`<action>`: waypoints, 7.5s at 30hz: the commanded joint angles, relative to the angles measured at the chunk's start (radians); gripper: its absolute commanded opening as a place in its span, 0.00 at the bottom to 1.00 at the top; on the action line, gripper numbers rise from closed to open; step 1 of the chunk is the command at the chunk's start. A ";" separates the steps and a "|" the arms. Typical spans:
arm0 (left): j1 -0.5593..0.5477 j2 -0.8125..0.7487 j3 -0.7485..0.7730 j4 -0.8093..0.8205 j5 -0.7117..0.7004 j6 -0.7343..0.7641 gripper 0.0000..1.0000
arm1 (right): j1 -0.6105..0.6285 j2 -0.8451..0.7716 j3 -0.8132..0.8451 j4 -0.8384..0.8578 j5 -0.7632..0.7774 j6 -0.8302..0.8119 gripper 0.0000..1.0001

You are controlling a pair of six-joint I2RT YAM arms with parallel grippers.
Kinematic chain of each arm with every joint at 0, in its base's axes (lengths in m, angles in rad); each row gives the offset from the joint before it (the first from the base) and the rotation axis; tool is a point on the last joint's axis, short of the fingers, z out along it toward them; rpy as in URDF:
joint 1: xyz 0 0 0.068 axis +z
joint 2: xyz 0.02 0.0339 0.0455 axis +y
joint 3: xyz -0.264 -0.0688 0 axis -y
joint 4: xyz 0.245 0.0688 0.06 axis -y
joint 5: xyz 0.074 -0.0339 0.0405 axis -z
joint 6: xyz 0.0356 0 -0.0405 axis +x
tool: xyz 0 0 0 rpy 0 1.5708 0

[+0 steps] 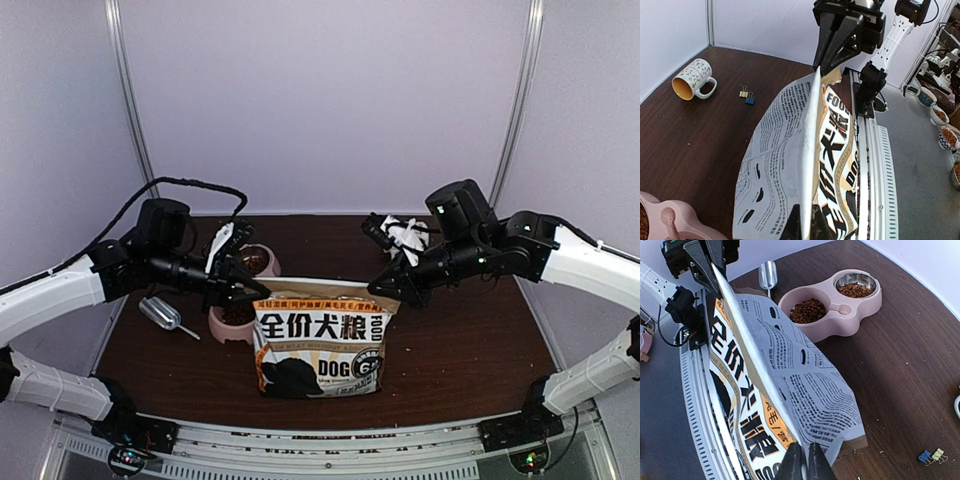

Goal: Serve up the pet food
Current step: Press the seal on the pet food bag, then pick up the clamp from the center of the board, then pass from the right arm to the left

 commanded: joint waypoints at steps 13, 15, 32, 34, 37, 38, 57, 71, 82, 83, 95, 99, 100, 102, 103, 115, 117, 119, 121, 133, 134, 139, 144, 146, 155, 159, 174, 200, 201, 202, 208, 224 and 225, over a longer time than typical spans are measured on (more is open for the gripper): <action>0.085 -0.066 0.032 -0.040 0.044 0.018 0.00 | -0.103 -0.117 -0.084 -0.337 0.284 0.065 0.05; 0.086 -0.056 0.036 -0.044 0.054 0.018 0.00 | -0.104 -0.138 -0.084 -0.307 0.251 0.070 0.06; 0.141 -0.155 0.111 0.065 -0.164 -0.264 0.81 | -0.393 -0.072 -0.229 0.098 0.179 0.364 0.56; 0.197 -0.154 0.107 0.066 -0.153 -0.309 0.81 | -0.444 -0.022 -0.234 0.119 0.164 0.373 0.54; 0.276 -0.181 0.062 0.095 -0.157 -0.345 0.81 | -0.497 0.055 -0.232 0.149 0.141 0.368 0.53; 0.311 -0.186 0.048 0.101 -0.155 -0.362 0.81 | -0.511 0.082 -0.227 0.155 0.136 0.367 0.53; 0.547 -0.304 -0.093 0.045 -0.324 -0.240 0.82 | -0.594 0.425 -0.098 0.250 0.081 0.338 0.46; 0.547 -0.303 -0.099 0.056 -0.306 -0.243 0.82 | -0.618 0.509 -0.085 0.280 0.125 0.353 0.36; 0.547 -0.305 -0.100 0.058 -0.302 -0.243 0.82 | -0.622 0.550 -0.038 0.278 0.120 0.361 0.26; 0.547 -0.304 -0.100 0.057 -0.300 -0.243 0.82 | -0.622 0.551 -0.037 0.276 0.121 0.361 0.26; 0.547 -0.304 -0.097 0.059 -0.289 -0.244 0.82 | -0.620 0.541 -0.066 0.282 0.129 0.404 0.26; 0.547 -0.305 -0.097 0.058 -0.288 -0.244 0.82 | -0.615 0.552 -0.052 0.266 0.139 0.415 0.24; 0.548 -0.304 -0.097 0.058 -0.287 -0.243 0.82 | -0.612 0.552 -0.054 0.265 0.144 0.416 0.24; 0.547 -0.305 -0.097 0.059 -0.288 -0.244 0.82 | -0.610 0.555 -0.052 0.263 0.151 0.424 0.24; 0.547 -0.305 -0.097 0.061 -0.287 -0.244 0.82 | -0.608 0.556 -0.051 0.261 0.157 0.428 0.25; 0.547 -0.311 -0.097 0.061 -0.280 -0.244 0.82 | -0.585 0.586 -0.048 0.261 0.186 0.445 0.22; 0.547 -0.311 -0.097 0.062 -0.280 -0.245 0.82 | -0.585 0.583 -0.055 0.269 0.185 0.445 0.20; 0.547 -0.309 -0.097 0.064 -0.280 -0.244 0.82 | -0.585 0.578 -0.059 0.275 0.185 0.442 0.19; 0.547 -0.307 -0.096 0.064 -0.279 -0.244 0.82 | -0.586 0.579 -0.058 0.277 0.185 0.439 0.17; 0.547 -0.305 -0.098 0.072 -0.272 -0.246 0.82 | -0.585 0.564 -0.082 0.314 0.154 0.437 0.00; 0.548 -0.305 -0.099 0.072 -0.274 -0.249 0.82 | -0.585 0.555 -0.085 0.320 0.148 0.438 0.00; 0.547 -0.307 -0.097 0.085 -0.294 -0.334 0.82 | -0.585 0.477 -0.093 0.326 0.137 0.419 0.00; 0.547 -0.330 -0.087 0.084 -0.287 -0.423 0.79 | -0.586 0.334 -0.119 0.309 0.137 0.382 0.00; 0.546 -0.355 -0.081 0.083 -0.281 -0.436 0.77 | -0.585 0.259 -0.140 0.308 0.125 0.367 0.00; 0.453 -0.394 0.003 0.051 -0.197 -0.437 0.73 | -0.534 -0.090 -0.179 0.285 -0.029 0.303 0.00; 0.247 -0.343 0.075 0.041 -0.255 -0.400 0.73 | -0.399 -0.184 -0.129 0.270 -0.082 0.258 0.00; -0.156 -0.048 0.233 0.055 -0.151 -0.328 0.72 | 0.043 -0.039 0.118 0.292 -0.226 0.174 0.00; -0.255 0.115 0.286 0.068 0.009 -0.307 0.34 | 0.150 0.111 0.243 0.250 -0.309 0.136 0.00; -0.256 0.116 0.285 0.068 0.012 -0.307 0.34 | 0.151 0.112 0.243 0.250 -0.308 0.136 0.00; -0.256 0.119 0.284 0.068 0.015 -0.308 0.34 | 0.151 0.112 0.244 0.250 -0.308 0.135 0.00; -0.260 0.122 0.283 0.072 0.029 -0.305 0.22 | 0.151 0.116 0.248 0.247 -0.313 0.130 0.00; -0.260 0.093 0.246 0.099 0.027 -0.308 0.00 | 0.148 0.136 0.243 0.218 -0.313 0.115 0.00; -0.260 0.092 0.243 0.098 0.023 -0.307 0.00 | 0.147 0.136 0.243 0.211 -0.311 0.113 0.00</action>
